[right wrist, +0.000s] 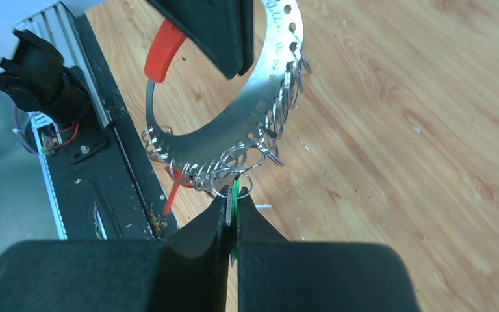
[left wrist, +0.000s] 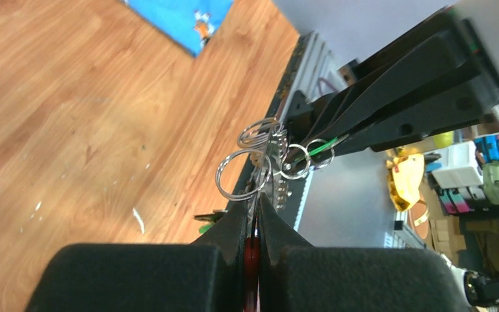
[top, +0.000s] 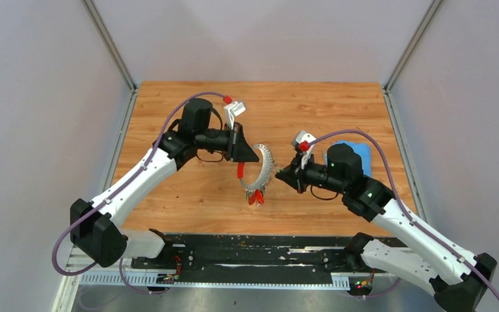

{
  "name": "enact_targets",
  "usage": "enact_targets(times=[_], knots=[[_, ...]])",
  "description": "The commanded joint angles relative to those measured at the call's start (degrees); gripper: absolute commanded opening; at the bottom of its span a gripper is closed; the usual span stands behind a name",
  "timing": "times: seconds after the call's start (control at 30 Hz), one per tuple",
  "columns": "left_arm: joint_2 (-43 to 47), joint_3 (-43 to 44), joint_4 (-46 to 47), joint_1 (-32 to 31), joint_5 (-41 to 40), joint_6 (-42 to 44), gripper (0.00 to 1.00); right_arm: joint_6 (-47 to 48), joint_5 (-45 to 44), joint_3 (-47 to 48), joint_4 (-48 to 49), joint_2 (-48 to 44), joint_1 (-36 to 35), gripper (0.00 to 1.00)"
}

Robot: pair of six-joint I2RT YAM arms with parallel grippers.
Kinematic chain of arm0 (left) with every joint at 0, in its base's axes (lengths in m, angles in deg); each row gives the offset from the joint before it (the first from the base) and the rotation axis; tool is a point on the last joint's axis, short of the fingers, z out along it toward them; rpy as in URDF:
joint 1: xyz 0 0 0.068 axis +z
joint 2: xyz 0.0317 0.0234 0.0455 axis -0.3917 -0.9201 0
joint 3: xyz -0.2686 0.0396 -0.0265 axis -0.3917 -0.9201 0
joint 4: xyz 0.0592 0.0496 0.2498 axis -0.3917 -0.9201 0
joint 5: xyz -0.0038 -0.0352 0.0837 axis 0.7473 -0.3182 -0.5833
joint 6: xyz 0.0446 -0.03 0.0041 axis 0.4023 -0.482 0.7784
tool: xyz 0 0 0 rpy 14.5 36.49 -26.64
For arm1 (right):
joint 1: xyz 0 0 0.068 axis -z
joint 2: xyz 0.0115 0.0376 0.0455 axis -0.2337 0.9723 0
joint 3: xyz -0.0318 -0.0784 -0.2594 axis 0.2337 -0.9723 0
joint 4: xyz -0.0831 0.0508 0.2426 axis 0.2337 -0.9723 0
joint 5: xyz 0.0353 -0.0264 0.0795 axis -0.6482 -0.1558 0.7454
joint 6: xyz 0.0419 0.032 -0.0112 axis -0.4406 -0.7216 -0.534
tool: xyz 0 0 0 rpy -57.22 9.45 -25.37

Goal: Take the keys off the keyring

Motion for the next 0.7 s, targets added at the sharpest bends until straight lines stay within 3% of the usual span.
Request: enact_targets(times=[0.0,0.13,0.27,0.4,0.67], knots=[[1.2,-6.9,-0.2,-0.4,-11.3,3.4,0.0,0.1,-1.7,3.2,-4.3,1.4,-0.9,0.01],[2.8,-13.6,8.9,-1.1,-13.6,-1.4,0.0,0.5,-2.9,4.8,-7.0,3.6,-0.9,0.01],[2.2,-17.1,11.4,-2.1,-17.9,-2.3,0.0,1.5,-5.5,7.9,-11.9,6.9,-0.9,0.01],[-0.9,-21.6,17.6,-3.3,-21.8,-6.2,0.0,0.8,-6.8,9.2,-15.7,12.3,-0.9,0.01],[-11.4,-23.7,19.8,-4.2,-30.8,-6.5,0.0,-3.8,-9.3,5.8,-15.8,22.2,-0.9,0.01]])
